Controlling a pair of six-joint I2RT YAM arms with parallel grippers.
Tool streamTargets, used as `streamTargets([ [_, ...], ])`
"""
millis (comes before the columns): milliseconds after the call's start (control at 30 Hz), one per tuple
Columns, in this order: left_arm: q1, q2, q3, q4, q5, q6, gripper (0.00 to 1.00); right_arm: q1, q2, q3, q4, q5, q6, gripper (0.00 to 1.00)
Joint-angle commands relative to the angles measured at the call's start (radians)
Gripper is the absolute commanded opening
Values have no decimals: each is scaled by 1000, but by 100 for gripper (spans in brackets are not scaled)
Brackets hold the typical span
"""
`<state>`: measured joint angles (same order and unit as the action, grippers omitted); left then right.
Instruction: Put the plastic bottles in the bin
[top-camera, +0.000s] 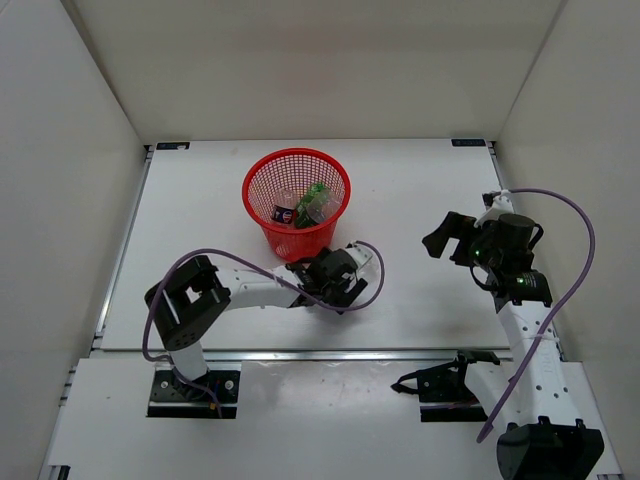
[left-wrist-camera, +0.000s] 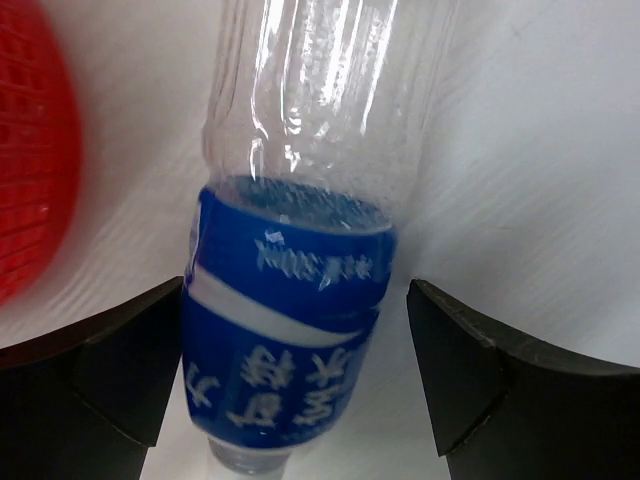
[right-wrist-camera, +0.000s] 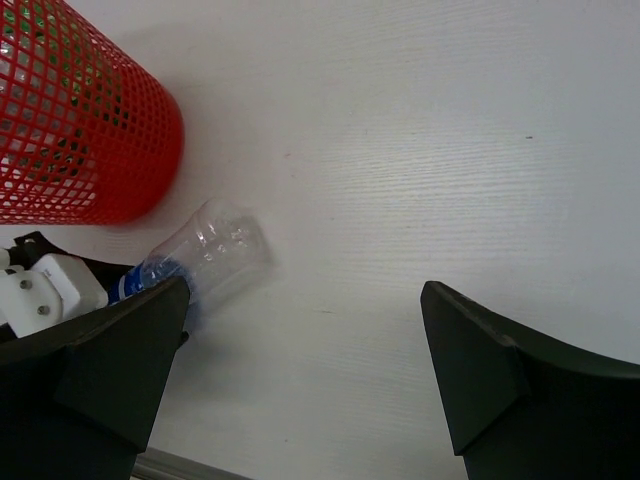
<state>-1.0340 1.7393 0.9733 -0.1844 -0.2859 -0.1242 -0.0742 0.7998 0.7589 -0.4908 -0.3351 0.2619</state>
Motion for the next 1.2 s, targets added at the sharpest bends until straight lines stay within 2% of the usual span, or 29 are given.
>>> streamTargets([
  [0,9,-20,-2,72,69,-28,99,-2,-16,-6,51,-22,-7,99],
  [67,21,-26,-2,77,71,-32,95,-6,-11,-12,46,-24,-12,99],
  [167,-6,-23,30,42,70,-11,74,-2,-17,-7,38,-9,-10,99],
  [200,-14,-27,47,22,62,-9,64,-6,-28,-3,41,-12,-7,99],
  [233,-8,-41,54,16,65,-20,58,-6,-30,-4,38,-4,-6,99],
  [267,-14,-66,57,5,76,-32,56,-7,-37,-1,40,-15,-7,99],
  [467,-5,-245,165,-18,163,-55,57,-15,-39,28,37,-4,-9,100],
  [600,3,-342,307,-34,192,-22,55,-15,-45,31,58,-13,2,99],
  [733,32,-356,411,23,122,61,62,-18,-36,28,70,-33,13,99],
  [833,106,-334,465,29,12,92,60,-3,-24,26,66,-31,13,99],
  [1000,276,-339,432,-12,-163,48,62,-1,-22,26,57,-22,13,99],
  [1167,358,-369,282,61,-170,-2,64,-15,-8,17,60,-33,17,99],
])
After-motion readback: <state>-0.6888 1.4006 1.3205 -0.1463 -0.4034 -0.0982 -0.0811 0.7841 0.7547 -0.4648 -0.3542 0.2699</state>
